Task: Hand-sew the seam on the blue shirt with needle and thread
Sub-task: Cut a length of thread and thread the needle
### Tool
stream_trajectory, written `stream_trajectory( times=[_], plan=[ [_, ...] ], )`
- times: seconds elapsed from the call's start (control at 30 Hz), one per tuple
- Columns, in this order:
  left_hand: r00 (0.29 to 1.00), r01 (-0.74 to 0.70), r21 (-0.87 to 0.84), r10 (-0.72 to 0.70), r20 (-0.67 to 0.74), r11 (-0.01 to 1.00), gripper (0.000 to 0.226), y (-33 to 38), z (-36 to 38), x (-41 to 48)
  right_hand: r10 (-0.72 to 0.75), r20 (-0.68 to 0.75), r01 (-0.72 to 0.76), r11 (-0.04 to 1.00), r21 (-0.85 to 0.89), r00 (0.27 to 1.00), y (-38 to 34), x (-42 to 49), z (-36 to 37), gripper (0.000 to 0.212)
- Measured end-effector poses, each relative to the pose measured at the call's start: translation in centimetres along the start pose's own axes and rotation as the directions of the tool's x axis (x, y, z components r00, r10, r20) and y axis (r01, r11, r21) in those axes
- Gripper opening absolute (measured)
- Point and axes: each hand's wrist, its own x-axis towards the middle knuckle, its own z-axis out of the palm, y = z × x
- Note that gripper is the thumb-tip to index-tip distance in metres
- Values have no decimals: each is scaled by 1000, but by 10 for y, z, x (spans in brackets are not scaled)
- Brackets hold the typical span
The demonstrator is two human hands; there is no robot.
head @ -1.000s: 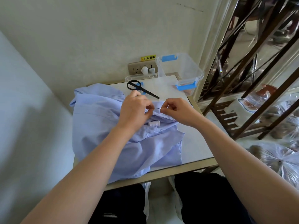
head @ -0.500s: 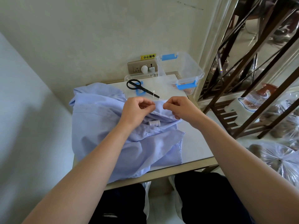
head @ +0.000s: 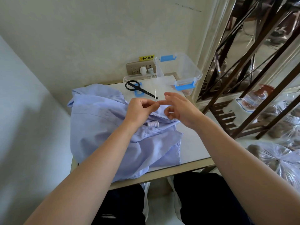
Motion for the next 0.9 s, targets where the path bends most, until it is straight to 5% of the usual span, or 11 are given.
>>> stream_trajectory(
  times=[0.13,0.3,0.9],
  plan=[
    [998,-4,-18,3,-63,1000,3,-2,-3,0,63,144,-75,994,84,988,3,-2,6,26],
    [992,38,-69,-46,-120,997,7,-9,-7,0,-52,76,67,976,-209,996,13,3,7,11],
    [984,-39,-33,32,-173,999,7,-26,-5,-1,-162,-55,139,944,-298,985,21,7,17,4]
  ],
)
